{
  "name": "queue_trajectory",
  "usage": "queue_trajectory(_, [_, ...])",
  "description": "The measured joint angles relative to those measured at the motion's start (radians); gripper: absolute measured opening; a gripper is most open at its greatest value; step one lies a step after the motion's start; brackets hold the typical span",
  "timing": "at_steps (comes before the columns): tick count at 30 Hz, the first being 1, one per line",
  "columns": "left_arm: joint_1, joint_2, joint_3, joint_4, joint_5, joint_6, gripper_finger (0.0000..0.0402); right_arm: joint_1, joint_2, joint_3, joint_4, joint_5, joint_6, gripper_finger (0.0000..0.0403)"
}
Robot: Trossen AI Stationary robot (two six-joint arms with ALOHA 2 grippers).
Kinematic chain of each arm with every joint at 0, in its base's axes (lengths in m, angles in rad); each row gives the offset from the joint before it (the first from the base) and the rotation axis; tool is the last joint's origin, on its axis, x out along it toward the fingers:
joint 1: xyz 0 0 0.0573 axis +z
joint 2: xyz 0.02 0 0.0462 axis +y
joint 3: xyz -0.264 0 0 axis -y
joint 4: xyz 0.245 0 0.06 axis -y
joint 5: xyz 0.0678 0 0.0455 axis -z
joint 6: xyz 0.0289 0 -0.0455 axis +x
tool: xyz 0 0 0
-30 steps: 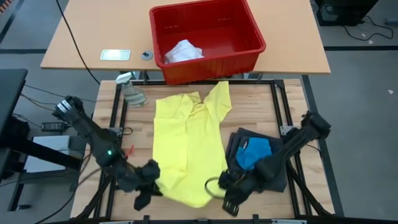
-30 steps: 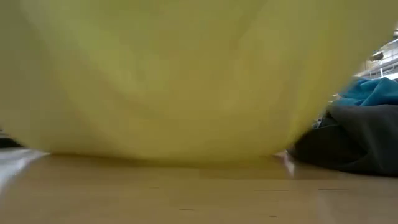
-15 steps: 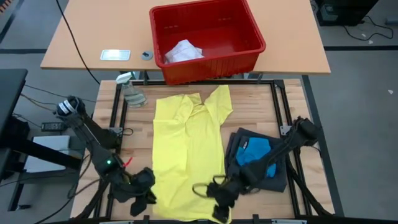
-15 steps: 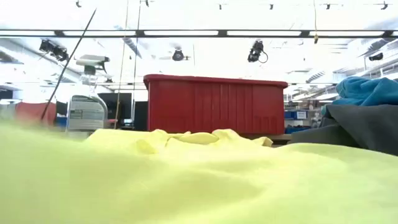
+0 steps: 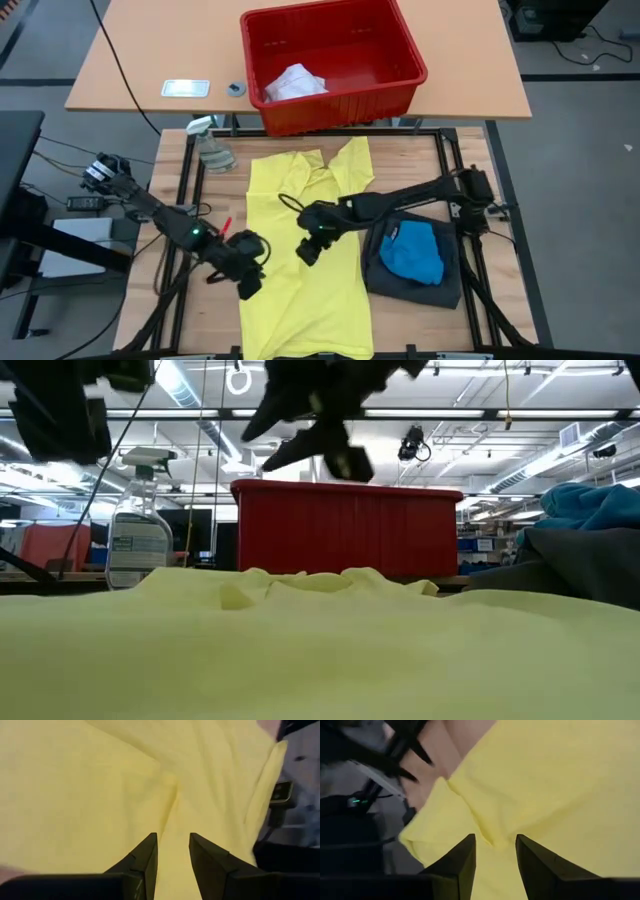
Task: Fold laundry
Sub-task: Fold the yellow shirt
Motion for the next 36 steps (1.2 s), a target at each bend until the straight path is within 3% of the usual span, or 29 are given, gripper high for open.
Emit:
queue_trajectory(4, [-0.002,0.0,-0.084,0.146,0.044,-0.079,0.0114,-0.014,0.078,0.0,0.052,-0.058,-0.029,0.013])
queue_trajectory(12, [-0.177,0.006,-0.146,0.114,0.013,-0.398,0.0117,0.011,0.144,-0.001,0.06,-0.021,0.003,0.0125])
queue_trajectory(17, [-0.277,0.091,-0.18,0.114,-0.036,-0.53,0.0139,0.047,0.146,0.0,0.079,0.026,0.043,0.0125])
queue_trajectory(26, [-0.317,0.254,-0.184,0.26,-0.035,-0.514,0.0158,0.137,0.142,0.0,0.095,0.105,0.172,0.0125])
queue_trajectory(31, [-0.329,0.315,-0.182,0.324,-0.04,-0.496,0.0129,0.195,0.141,0.0,0.097,0.159,0.243,0.0125])
queue_trajectory(36, [-0.332,0.291,-0.182,0.32,-0.033,-0.514,0.0037,0.254,0.141,0.0,0.098,0.2,0.319,0.0125])
